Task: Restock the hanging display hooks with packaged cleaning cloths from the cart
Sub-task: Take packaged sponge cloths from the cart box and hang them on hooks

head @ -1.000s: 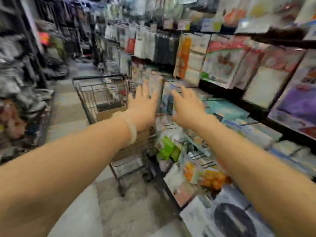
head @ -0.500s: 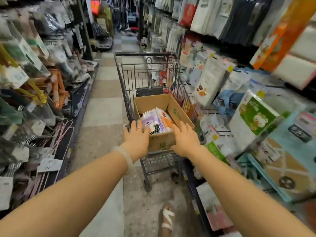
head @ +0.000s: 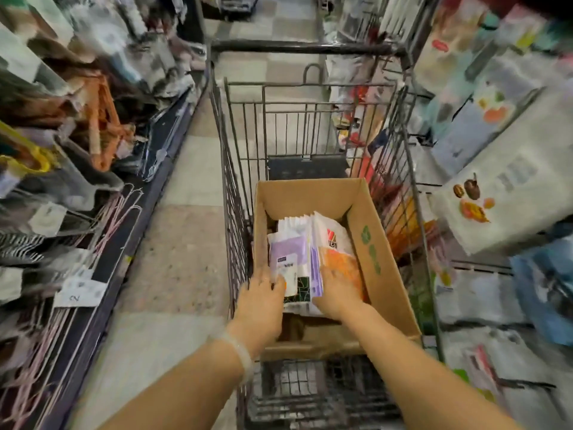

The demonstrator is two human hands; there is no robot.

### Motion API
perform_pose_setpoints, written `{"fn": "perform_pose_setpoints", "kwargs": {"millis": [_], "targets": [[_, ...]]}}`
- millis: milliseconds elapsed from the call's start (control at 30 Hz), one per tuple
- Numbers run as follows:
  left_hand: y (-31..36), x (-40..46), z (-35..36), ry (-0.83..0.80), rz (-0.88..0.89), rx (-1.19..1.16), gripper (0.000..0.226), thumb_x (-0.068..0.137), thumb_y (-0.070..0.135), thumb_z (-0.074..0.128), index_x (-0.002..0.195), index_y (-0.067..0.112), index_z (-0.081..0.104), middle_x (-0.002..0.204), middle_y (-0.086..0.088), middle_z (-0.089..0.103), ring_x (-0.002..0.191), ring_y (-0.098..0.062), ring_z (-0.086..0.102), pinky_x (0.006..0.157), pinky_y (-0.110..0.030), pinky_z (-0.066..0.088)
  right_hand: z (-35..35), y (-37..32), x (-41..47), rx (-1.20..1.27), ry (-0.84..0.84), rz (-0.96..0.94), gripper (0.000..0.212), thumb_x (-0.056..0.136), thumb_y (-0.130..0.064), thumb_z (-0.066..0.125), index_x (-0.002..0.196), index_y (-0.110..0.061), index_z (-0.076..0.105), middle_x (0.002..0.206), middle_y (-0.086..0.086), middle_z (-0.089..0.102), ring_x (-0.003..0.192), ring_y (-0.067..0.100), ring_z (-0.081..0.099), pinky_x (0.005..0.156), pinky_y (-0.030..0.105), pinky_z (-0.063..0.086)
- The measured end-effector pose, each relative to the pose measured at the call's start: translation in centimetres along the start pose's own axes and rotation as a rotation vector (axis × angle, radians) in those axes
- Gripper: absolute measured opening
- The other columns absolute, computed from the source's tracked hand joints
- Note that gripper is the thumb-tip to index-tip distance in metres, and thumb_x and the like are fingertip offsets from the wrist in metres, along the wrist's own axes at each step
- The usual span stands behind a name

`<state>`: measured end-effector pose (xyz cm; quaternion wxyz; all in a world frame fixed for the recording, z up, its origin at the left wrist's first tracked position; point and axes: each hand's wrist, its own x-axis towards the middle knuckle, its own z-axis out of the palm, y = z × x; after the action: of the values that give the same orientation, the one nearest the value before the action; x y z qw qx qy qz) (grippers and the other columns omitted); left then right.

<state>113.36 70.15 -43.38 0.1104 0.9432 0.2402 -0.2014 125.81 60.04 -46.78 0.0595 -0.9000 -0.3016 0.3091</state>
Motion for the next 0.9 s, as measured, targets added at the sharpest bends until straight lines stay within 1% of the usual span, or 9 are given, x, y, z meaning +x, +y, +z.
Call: {"fn": "perform_pose_setpoints", "kwargs": {"millis": [67, 167, 300, 467, 600, 700, 800, 833, 900], "targets": [[0.0, 2.6, 1.1, -0.006, 0.013, -0.009, 0.07, 0.087, 0.019, 0.057, 0.147, 0.016, 0.021, 0.158, -0.017, 0.009, 0.145, -0.034, 0.011, 0.114, -0.045, 0.02, 1.2, 0.4, 3.2, 0.011, -0.07, 0.021, 0.07, 0.087, -0.019, 0.06, 0.144, -0.012, 0.022, 0.145, 0.016, 0.033, 0.129, 0.034, 0.039, 0.105, 0.037, 0.036], [-0.3, 5.8, 2.5, -0.052, 0.012, 0.005, 0.071, 0.086, 0.02, 0.057, 0.146, 0.014, 0.021, 0.158, -0.018, 0.009, 0.146, -0.034, 0.006, 0.115, -0.046, 0.017, 2.7, 0.8, 7.4, 0.045, -0.117, 0.053, 0.075, 0.084, -0.021, 0.065, 0.144, -0.012, 0.02, 0.14, 0.016, 0.038, 0.124, 0.033, 0.044, 0.1, 0.036, 0.041], [-0.9, 8.5, 3.9, -0.097, 0.019, 0.025, 0.078, 0.086, 0.019, 0.056, 0.149, 0.009, 0.011, 0.159, -0.02, 0.004, 0.146, -0.035, 0.002, 0.116, -0.046, 0.01, 4.3, 0.5, 11.5, 0.192, -0.081, 0.051, 0.081, 0.083, -0.023, 0.066, 0.146, -0.011, 0.016, 0.138, 0.017, 0.043, 0.123, 0.033, 0.047, 0.098, 0.037, 0.042], [-1.4, 9.7, 4.7, -0.08, 0.022, 0.004, 0.072, 0.09, 0.018, 0.052, 0.15, 0.011, 0.013, 0.158, -0.019, 0.007, 0.146, -0.033, 0.004, 0.117, -0.044, 0.008, 5.9, -0.2, 13.0, 0.402, 0.008, 0.135, 0.078, 0.092, -0.028, 0.052, 0.149, -0.019, 0.0, 0.134, 0.016, 0.048, 0.116, 0.032, 0.053, 0.096, 0.043, 0.045], [-1.6, 9.7, 4.3, -0.047, 0.027, -0.06, 0.069, 0.092, 0.02, 0.051, 0.15, 0.012, 0.014, 0.158, -0.016, 0.009, 0.146, -0.031, 0.007, 0.118, -0.043, 0.01, 4.8, 0.3, 13.2, 0.599, 0.074, 0.177, 0.077, 0.081, -0.021, 0.068, 0.141, -0.016, 0.02, 0.122, 0.012, 0.055, 0.11, 0.035, 0.057, 0.091, 0.047, 0.048], [-1.5, 10.0, 3.2, -0.045, -0.022, -0.248, 0.07, 0.093, 0.028, 0.05, 0.15, 0.015, 0.012, 0.159, -0.015, 0.011, 0.146, -0.03, 0.009, 0.118, -0.042, 0.012, 1.8, 2.2, 12.2, 0.734, 0.076, 0.184, 0.088, 0.076, -0.008, 0.071, 0.145, -0.019, 0.017, 0.124, 0.01, 0.056, 0.109, 0.031, 0.058, 0.088, 0.046, 0.051], [-1.3, 10.7, 1.2, -0.008, -0.124, -0.652, 0.089, 0.084, 0.041, 0.065, 0.151, 0.017, 0.011, 0.157, -0.013, 0.02, 0.144, -0.03, 0.018, 0.117, -0.046, 0.022, -2.0, 4.8, 9.8, 0.894, 0.015, 0.153, 0.093, 0.073, 0.008, 0.071, 0.145, -0.024, 0.021, 0.107, 0.005, 0.064, 0.089, 0.014, 0.065, 0.067, 0.03, 0.056], [-1.1, 11.0, 0.4, 0.008, -0.149, -0.788, 0.1, 0.079, 0.043, 0.071, 0.151, 0.015, 0.008, 0.157, -0.012, 0.021, 0.144, -0.028, 0.021, 0.116, -0.046, 0.024, -3.2, 5.4, 8.8, 0.934, -0.007, 0.132, 0.091, 0.073, 0.008, 0.07, 0.144, -0.025, 0.024, 0.108, 0.005, 0.063, 0.091, 0.014, 0.065, 0.069, 0.033, 0.058], [-0.4, 11.1, -0.9, 0.01, -0.174, -1.039, 0.116, 0.071, 0.036, 0.08, 0.151, 0.013, 0.0, 0.152, -0.003, 0.031, 0.138, -0.02, 0.035, 0.112, -0.038, 0.034, -5.0, 6.3, 6.7, 0.984, -0.038, 0.07, 0.09, 0.074, 0.007, 0.071, 0.144, -0.029, 0.027, 0.12, 0.01, 0.06, 0.105, 0.023, 0.062, 0.084, 0.049, 0.055]]}}
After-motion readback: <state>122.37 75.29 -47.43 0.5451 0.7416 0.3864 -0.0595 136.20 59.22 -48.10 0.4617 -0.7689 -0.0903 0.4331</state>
